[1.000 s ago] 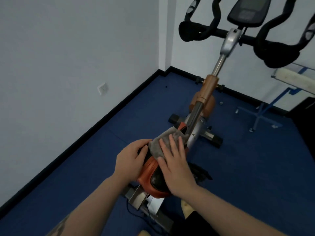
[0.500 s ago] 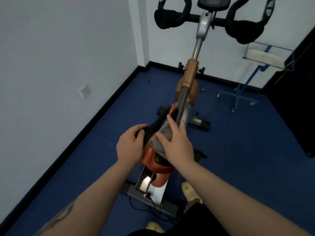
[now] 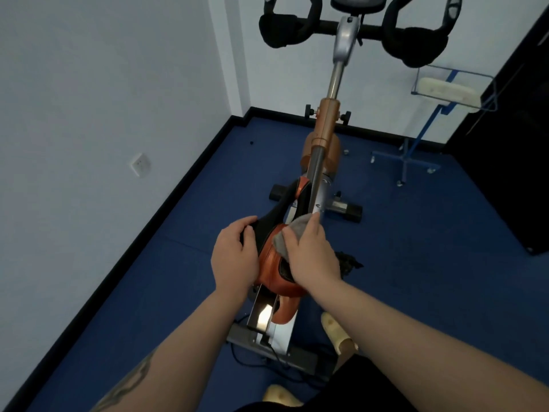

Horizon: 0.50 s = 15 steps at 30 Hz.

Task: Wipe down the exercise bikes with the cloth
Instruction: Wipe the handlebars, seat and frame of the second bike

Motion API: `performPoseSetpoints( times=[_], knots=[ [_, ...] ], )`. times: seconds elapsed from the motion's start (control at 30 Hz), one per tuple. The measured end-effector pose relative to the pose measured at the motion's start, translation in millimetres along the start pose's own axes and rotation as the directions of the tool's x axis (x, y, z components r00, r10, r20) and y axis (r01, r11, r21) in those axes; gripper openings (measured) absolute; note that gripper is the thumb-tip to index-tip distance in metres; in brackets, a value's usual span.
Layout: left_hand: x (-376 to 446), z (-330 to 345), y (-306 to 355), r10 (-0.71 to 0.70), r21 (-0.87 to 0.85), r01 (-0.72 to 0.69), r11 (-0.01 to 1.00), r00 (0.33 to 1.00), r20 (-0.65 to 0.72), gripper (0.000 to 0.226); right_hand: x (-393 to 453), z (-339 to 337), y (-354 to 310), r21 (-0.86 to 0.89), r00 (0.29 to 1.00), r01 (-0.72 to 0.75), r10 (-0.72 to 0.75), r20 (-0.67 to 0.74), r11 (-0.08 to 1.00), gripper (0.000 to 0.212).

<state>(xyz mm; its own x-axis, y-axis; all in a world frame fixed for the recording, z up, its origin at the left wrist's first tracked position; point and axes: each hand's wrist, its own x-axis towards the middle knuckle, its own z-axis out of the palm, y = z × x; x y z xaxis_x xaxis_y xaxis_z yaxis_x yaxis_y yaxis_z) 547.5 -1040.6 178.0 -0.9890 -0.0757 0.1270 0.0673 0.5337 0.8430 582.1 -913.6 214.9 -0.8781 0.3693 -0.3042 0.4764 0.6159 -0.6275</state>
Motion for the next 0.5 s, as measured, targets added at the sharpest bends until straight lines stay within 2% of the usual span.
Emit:
performPoseSetpoints(
  times=[0.07,0.13,0.17,0.33,0.4,0.5],
  knots=[
    [0.2,0.2,-1.4,0.008,-0.001,-0.008,1.000,1.000,0.000,0.027,-33.1,12.3,10.1,-0.156,0.991,0.125,-0.130,-0.017,0.980,0.082],
    [0.9,-0.2,-1.9,0.011,0.006,-0.011,1.000,1.000,0.000,0.027,-49.2,21.6,20.1,-0.338,0.970,0.231,-0.243,0.008,0.912,0.085],
    [1.5,0.1,-0.6,0.012,0.011,-0.012,1.000,1.000,0.006,0.027,-43.4,20.7,20.8,-0.354,0.967,0.244,-0.252,0.023,0.903,0.084],
    [1.2,0.4,0.8,0.005,0.010,-0.005,1.000,1.000,0.010,0.028,12.9,-2.9,-0.7,-0.031,0.999,0.040,-0.039,0.022,0.999,0.075],
    [0.9,0.2,-0.2,0.004,0.017,-0.004,1.000,1.000,0.012,0.028,-3.3,1.8,5.2,-0.023,0.998,0.063,-0.063,-0.013,0.998,0.077],
    [0.9,0.2,-0.5,0.012,0.015,-0.012,1.000,1.000,0.013,0.027,-48.8,18.1,24.2,-0.056,0.979,0.198,-0.200,-0.045,0.979,0.083]
  ],
)
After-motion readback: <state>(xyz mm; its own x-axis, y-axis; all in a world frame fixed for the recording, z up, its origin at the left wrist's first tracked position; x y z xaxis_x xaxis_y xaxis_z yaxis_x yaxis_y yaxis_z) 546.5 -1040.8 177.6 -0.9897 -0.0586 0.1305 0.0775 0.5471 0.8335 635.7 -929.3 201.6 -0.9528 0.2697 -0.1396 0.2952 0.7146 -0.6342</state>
